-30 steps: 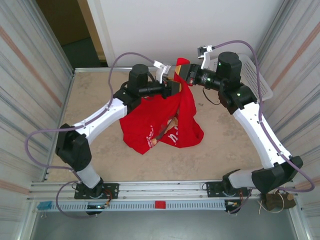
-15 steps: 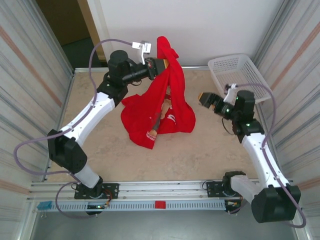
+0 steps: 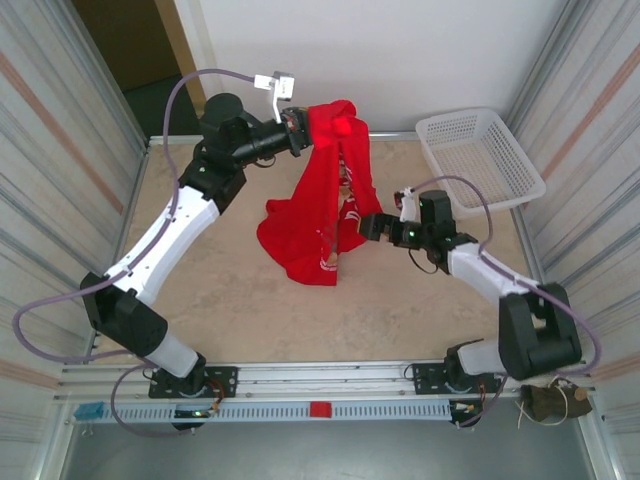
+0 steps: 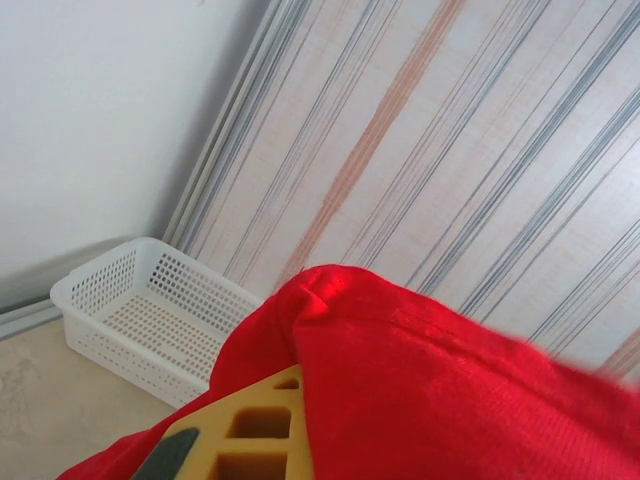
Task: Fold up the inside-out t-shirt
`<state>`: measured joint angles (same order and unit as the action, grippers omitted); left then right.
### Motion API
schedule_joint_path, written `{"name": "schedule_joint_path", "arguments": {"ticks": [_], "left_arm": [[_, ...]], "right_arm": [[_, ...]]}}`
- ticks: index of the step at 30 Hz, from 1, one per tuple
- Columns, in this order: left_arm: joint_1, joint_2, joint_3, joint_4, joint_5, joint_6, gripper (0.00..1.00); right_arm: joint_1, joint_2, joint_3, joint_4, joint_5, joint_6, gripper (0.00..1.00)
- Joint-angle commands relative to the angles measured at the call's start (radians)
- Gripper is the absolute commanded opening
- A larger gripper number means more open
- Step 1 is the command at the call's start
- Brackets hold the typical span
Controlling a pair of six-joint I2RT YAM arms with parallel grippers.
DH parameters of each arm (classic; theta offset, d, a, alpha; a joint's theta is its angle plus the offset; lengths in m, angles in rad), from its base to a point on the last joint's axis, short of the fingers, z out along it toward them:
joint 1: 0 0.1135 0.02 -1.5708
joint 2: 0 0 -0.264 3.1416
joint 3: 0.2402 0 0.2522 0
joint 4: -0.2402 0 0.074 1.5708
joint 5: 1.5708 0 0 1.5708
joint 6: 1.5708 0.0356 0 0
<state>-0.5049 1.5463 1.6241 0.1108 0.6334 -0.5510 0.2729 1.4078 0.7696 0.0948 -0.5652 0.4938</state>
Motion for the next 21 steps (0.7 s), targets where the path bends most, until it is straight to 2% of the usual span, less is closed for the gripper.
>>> {"name": "schedule_joint_path", "arguments": {"ticks": [1, 2, 4, 6, 8, 11, 13, 17, 21], "left_arm": [[0.002, -0.085, 0.059, 0.019, 0.033, -0.015, 0.0], [0.008, -0.094, 0.065, 0.008, 0.034, -0.012, 0.0], [0.042, -0.114, 0.082, -0.015, 0.034, -0.005, 0.0], [0.114, -0.14, 0.094, -0.029, 0.007, -0.015, 0.0], [0.226, -0.159, 0.107, -0.003, -0.015, -0.078, 0.0], [0.383, -0.187, 0.118, 0.052, -0.076, -0.167, 0.0], [0.438, -0.196, 0.138, 0.067, -0.101, -0.196, 0.0], [0.454, -0.203, 0.16, 0.031, -0.137, -0.182, 0.0], [0.454, -0.222, 0.103, 0.092, -0.112, -0.232, 0.0]], "right_arm": [[-0.005, 0.102, 0.141, 0.081, 0.037, -0.051, 0.87], [-0.017, 0.139, 0.194, 0.085, 0.014, -0.05, 0.61], [-0.046, 0.182, 0.295, 0.055, -0.022, -0.037, 0.0], [-0.085, 0.178, 0.396, 0.002, -0.036, -0.033, 0.0], [-0.137, 0.13, 0.5, -0.037, -0.042, -0.006, 0.0], [-0.194, 0.011, 0.647, -0.087, -0.026, 0.038, 0.0], [-0.198, -0.074, 0.721, -0.114, 0.021, 0.032, 0.0], [-0.153, -0.184, 0.79, -0.174, 0.088, -0.018, 0.0], [-0.115, -0.279, 0.735, -0.163, 0.143, -0.024, 0.0]]}}
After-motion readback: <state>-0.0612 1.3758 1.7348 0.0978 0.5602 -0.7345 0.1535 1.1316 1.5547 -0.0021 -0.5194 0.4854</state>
